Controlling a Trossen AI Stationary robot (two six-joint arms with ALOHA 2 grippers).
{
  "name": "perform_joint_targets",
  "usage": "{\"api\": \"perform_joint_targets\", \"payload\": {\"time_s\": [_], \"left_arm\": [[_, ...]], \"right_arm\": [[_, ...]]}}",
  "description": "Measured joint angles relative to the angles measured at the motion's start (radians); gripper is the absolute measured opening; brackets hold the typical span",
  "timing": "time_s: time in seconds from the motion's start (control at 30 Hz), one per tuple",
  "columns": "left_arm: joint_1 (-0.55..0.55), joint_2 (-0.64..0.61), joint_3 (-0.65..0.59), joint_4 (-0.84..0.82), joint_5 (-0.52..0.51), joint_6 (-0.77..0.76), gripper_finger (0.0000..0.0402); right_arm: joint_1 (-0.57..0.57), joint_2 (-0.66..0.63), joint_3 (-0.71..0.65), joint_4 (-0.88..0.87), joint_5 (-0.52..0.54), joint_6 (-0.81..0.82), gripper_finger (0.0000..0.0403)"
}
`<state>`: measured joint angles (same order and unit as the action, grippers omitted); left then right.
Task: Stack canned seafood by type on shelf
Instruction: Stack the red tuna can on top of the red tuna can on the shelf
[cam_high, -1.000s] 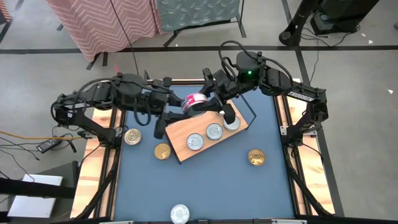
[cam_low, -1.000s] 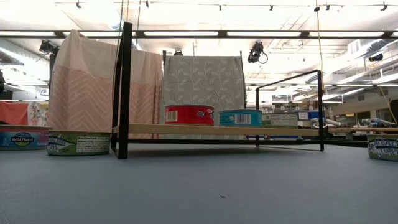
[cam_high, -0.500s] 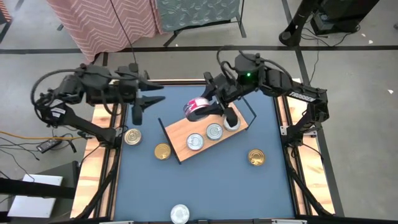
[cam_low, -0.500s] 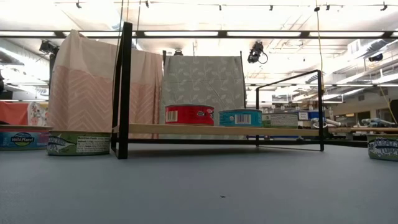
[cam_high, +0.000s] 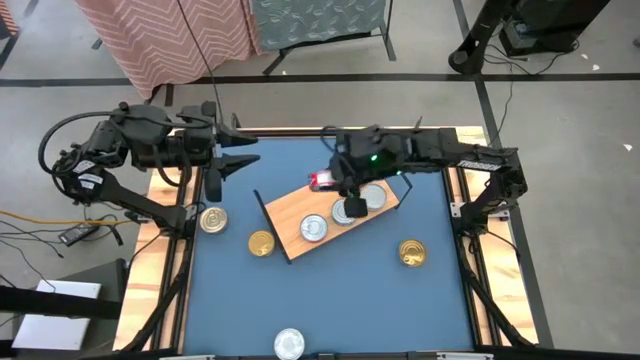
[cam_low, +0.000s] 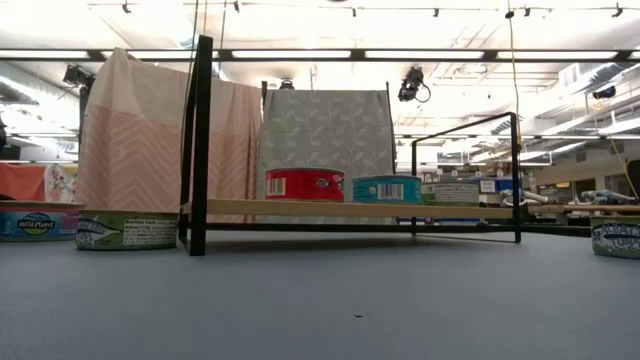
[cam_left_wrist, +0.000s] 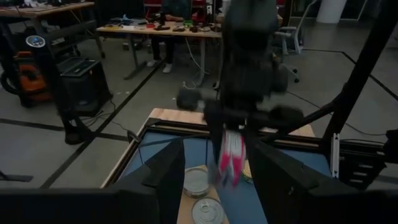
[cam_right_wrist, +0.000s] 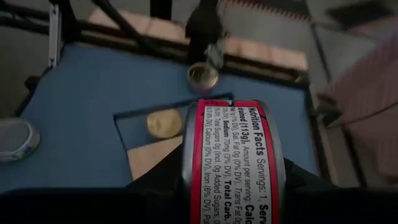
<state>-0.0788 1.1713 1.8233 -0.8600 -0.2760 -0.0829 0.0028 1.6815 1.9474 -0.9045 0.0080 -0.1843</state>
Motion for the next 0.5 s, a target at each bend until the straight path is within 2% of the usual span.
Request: {"api": "perform_joint_targets", "payload": {"time_s": [0.3, 0.5], "left_arm": [[0.0, -0.008, 0.0, -0.002, -0.011, 0.026, 0.0179], [0.0, -0.021, 0.0, -0.003, -0.03, 0.053, 0.0179]], "right_arm": [[0.032, 0.019, -0.245, 0.12, 0.105, 0.158, 0.0136], [0.068, 0.017, -0.367, 0.173, 0.246, 0.257, 0.0136]]}}
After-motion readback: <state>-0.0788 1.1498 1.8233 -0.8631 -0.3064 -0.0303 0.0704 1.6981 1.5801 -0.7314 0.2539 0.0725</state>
